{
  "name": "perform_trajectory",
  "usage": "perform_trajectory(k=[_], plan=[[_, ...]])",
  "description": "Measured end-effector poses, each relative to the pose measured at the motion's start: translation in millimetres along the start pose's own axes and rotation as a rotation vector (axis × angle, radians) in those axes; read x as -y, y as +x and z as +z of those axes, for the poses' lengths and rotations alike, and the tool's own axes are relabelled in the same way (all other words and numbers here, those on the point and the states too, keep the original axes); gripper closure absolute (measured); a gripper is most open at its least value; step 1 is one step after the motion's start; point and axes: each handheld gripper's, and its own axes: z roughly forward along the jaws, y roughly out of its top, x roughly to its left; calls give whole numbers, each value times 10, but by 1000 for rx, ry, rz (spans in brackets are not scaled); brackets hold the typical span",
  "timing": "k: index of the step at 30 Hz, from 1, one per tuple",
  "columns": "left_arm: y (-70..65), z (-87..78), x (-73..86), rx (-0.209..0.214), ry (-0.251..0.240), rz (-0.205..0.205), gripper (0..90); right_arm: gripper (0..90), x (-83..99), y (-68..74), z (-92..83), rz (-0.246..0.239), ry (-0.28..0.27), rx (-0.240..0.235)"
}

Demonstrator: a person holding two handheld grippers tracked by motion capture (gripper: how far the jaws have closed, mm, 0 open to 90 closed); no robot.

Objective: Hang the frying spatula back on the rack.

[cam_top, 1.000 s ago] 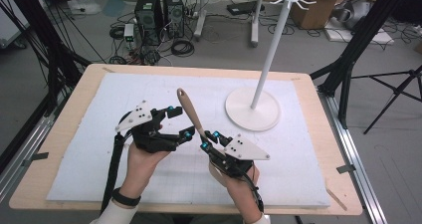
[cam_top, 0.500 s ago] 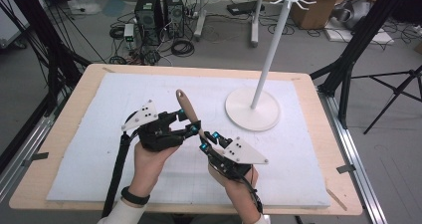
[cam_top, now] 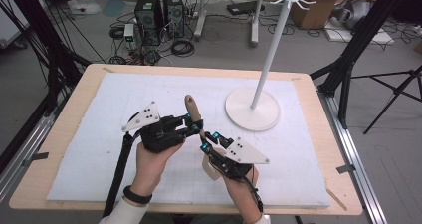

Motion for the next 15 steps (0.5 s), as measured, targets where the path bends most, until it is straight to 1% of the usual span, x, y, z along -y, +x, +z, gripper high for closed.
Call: perform_trajectory(k=[2,3,4,5,6,7,8,9,10,11,12,13,15], plan=[[27,-5,-15,35,-2,-17,752,634,-14,-20,-20,-11,-20,-16],[31,-10,-24,47,-2,-17,753,575,-33,-64,-56,7,-37,-54],[34,-16,-40,59,3,-8,753,575,-33,-64,-56,7,-37,-54],[32,-21,-59,75,10,6,753,538,-43,-96,-76,15,-48,-80],[28,-28,-79,85,13,25,753,498,-53,-131,-97,20,-56,-96],[22,-36,-100,106,11,42,753,466,-63,-168,-118,38,-61,-125],[20,-41,-119,129,11,55,754,434,-74,-222,-142,60,-67,-165],[18,-45,-132,147,12,57,754,392,-83,-266,-154,71,-65,-209],[16,-50,-149,174,13,58,754,358,-98,-321,-165,80,-55,-290],[10,-51,-165,204,9,54,754,358,-98,-321,-165,80,-55,-290],[2,-52,-188,236,13,57,754,355,-107,-340,-166,77,-49,-327],[-4,-49,-202,254,18,64,754,342,-119,-355,-159,74,-38,-380],[-27,-39,-237,301,43,102,754,336,-135,-354,-147,61,-26,-432]])
